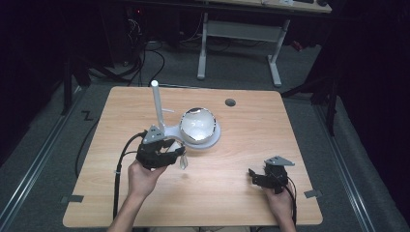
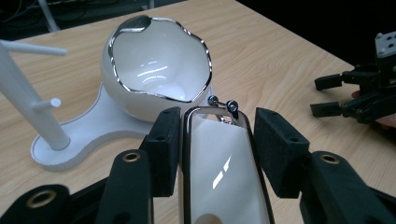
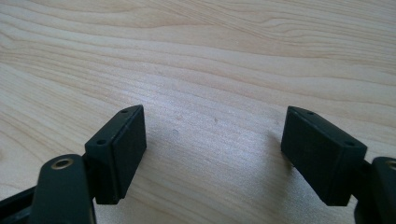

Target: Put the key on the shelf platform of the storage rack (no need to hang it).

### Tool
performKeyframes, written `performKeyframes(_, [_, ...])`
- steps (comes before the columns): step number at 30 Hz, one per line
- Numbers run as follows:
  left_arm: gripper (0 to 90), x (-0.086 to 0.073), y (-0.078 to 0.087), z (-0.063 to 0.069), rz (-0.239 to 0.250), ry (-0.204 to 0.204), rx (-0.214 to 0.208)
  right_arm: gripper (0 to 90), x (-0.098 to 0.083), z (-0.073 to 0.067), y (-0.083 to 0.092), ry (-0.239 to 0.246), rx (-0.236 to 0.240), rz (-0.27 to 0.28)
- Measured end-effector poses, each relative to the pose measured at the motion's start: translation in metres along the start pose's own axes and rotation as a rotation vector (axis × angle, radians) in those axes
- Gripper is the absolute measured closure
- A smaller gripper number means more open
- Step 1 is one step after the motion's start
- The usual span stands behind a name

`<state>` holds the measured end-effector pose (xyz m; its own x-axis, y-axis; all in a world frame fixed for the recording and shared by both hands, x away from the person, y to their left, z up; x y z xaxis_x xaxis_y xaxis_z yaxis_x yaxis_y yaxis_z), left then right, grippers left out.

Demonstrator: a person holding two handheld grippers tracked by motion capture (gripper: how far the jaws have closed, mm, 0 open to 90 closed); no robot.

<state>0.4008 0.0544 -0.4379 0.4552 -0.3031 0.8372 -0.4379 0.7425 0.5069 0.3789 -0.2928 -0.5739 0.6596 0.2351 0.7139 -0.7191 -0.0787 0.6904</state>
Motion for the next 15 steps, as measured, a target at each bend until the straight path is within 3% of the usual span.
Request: performKeyframes(15, [52.9, 0.040, -0.001, -0.006, 0.027, -0.020, -0.024, 22.7, 0.000, 0.000, 0.000, 0.000, 0.000, 0.000])
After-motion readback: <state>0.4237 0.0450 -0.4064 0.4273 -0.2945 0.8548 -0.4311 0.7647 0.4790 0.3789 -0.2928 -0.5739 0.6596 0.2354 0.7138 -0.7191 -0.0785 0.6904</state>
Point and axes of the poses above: each handheld gripper's, and its own axes: y roughly backward along the jaws, x roughly out of its top, z roughly to its right, the point moved 6 cm from there along -y, roughly forward along the jaws, and after that the axes turned 8 degrees about -x, right-handed, at the moved point
